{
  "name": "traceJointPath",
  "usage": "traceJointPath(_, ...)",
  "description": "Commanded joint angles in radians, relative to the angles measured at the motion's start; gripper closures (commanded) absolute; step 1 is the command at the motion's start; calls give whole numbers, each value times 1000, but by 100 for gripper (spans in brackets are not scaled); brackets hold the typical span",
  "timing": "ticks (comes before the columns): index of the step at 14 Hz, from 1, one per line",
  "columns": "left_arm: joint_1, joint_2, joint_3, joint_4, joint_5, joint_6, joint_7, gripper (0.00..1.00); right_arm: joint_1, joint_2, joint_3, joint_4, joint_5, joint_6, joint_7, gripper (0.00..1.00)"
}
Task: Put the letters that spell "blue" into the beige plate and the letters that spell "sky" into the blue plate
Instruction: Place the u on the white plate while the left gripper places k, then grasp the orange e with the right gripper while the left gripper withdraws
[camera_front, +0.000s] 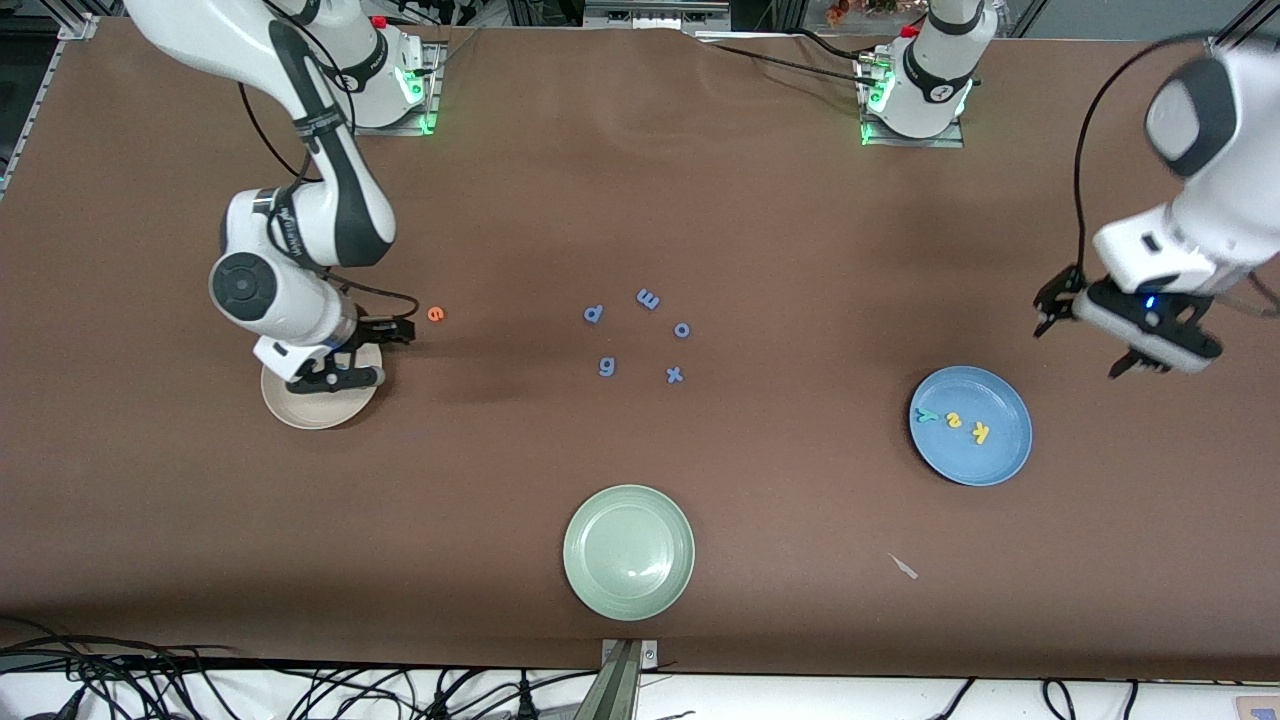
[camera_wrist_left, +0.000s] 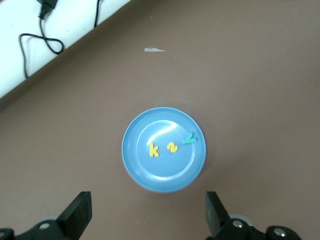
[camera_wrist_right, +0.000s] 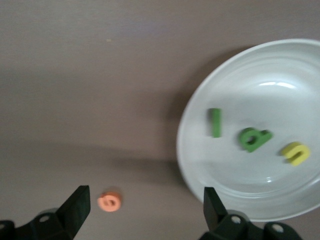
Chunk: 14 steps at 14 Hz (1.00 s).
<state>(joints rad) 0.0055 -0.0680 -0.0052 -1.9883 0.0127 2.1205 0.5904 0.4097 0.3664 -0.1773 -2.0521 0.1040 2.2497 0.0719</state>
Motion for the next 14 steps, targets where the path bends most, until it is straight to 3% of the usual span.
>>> traceJointPath(1,-19,-140,-4,-37,47,-130,-93,0,-5,-49,45,-66,8,23,78,0)
traceJointPath(3,-16,-190,-4,-14,49,-239,-127,0,-5,-66,70,-138,8,120,100,0)
traceJointPath(6,-16,-184,-7,57,64,-379,-277,0,-5,-76,93,-227,8,241,115,0)
traceJointPath(8,-19,-145,-38,98,73,-411,-363,0,-5,-73,102,-262,8,281,115,0)
traceJointPath(11,-25,-14,-35,294,24,-546,-464,0,-5,-66,110,-299,8,327,115,0)
traceJointPath(14,-25,52,-24,379,-34,-605,-511,0,-5,-52,122,-306,8,327,115,0)
